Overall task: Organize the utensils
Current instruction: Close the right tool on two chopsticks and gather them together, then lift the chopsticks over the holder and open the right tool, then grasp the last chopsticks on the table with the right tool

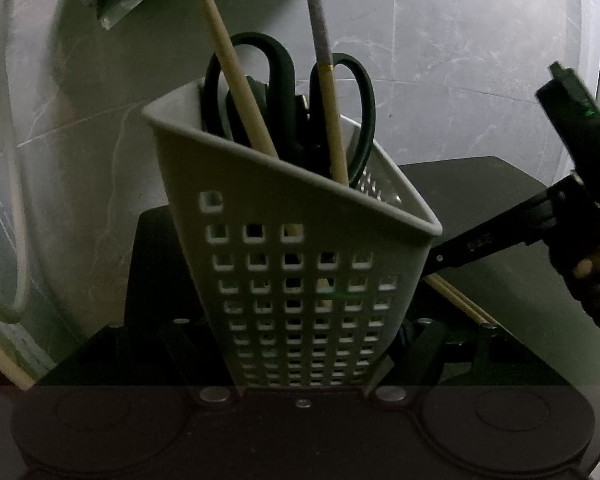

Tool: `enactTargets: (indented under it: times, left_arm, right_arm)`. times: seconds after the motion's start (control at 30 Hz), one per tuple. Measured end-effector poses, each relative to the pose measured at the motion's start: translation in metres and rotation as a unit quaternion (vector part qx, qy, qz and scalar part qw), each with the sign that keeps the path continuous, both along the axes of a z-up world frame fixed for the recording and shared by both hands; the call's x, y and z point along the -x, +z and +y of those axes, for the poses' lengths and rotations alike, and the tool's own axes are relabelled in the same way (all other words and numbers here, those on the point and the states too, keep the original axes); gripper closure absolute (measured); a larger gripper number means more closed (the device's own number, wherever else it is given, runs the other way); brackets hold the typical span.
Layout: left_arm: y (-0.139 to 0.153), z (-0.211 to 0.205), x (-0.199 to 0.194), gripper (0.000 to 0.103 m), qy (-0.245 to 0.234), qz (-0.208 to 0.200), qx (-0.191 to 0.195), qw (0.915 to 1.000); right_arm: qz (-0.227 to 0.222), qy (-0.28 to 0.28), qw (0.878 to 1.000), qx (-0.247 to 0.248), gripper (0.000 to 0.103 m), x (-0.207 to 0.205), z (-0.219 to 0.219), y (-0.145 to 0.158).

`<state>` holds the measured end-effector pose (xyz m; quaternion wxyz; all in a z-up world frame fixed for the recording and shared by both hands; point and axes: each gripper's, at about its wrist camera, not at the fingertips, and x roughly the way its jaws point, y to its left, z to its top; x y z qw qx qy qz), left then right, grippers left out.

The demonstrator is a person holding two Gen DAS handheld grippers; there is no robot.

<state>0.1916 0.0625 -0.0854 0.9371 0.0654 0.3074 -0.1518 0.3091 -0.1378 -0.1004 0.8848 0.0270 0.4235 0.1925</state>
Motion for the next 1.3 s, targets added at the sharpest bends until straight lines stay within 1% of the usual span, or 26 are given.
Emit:
enactTargets:
  times: [0.2, 0.37, 0.57, 0.7, 0.77, 0.8, 0.83, 0.87, 0.9, 0.97, 1.03, 1.1, 1.2, 1.3]
  left_arm:
    - [0.001, -0.001, 0.000, 0.026, -0.004, 0.000, -0.002, 1.0000]
    - [0.001, -0.001, 0.001, 0.026, -0.004, 0.000, -0.002, 1.0000]
    - [-0.001, -0.002, 0.002, 0.026, -0.008, -0.006, -0.006, 0.9999]
    - [-0.003, -0.001, 0.004, 0.026, -0.012, -0.013, -0.010, 0.9998]
    - [-0.005, -0.001, 0.005, 0.026, -0.014, -0.018, -0.013, 0.9997]
    - [-0.006, -0.001, 0.006, 0.026, -0.014, -0.020, -0.013, 0.9996]
    - [-0.006, -0.001, 0.008, 0.027, -0.015, -0.021, -0.013, 0.9996]
    - [-0.007, -0.001, 0.008, 0.027, -0.015, -0.022, -0.013, 0.9996]
    - [-0.007, -0.001, 0.009, 0.027, -0.015, -0.022, -0.013, 0.9996]
    - [-0.008, -0.003, 0.010, 0.027, -0.015, -0.023, -0.015, 0.9995]
    - [-0.008, -0.004, 0.009, 0.027, -0.015, -0.024, -0.015, 0.9995]
    - [-0.009, -0.004, 0.009, 0.027, -0.014, -0.023, -0.014, 0.9995]
    - [-0.010, -0.006, 0.009, 0.027, -0.012, -0.021, -0.012, 0.9996]
    - [-0.008, -0.005, 0.007, 0.027, -0.011, -0.017, -0.012, 0.9997]
  right_arm:
    - [-0.042, -0.008, 0.999, -0.030, 0.090, 0.021, -0.010, 0.014]
    - [-0.097, -0.032, 0.993, -0.066, 0.090, 0.044, -0.023, 0.031]
    - [-0.179, -0.045, 0.977, -0.105, 0.090, 0.072, -0.030, 0.057]
    - [-0.220, -0.043, 0.967, -0.124, 0.090, 0.082, -0.029, 0.068]
    - [-0.234, -0.041, 0.963, -0.128, 0.090, 0.074, -0.026, 0.068]
    - [-0.240, -0.041, 0.961, -0.130, 0.090, 0.079, -0.025, 0.071]
    - [-0.246, -0.040, 0.959, -0.133, 0.090, 0.081, -0.024, 0.072]
    - [-0.252, -0.039, 0.958, -0.133, 0.101, 0.087, -0.027, 0.074]
    - [-0.257, -0.038, 0.956, -0.133, 0.102, 0.081, -0.022, 0.078]
    - [-0.265, -0.037, 0.954, -0.135, 0.102, 0.089, -0.025, 0.083]
    - [-0.271, -0.032, 0.953, -0.133, 0.102, 0.086, -0.024, 0.089]
    - [-0.271, -0.027, 0.954, -0.126, 0.102, 0.085, -0.023, 0.091]
    - [-0.262, -0.030, 0.957, -0.123, 0.102, 0.083, -0.026, 0.088]
    - [-0.242, -0.035, 0.962, -0.121, 0.102, 0.082, -0.030, 0.082]
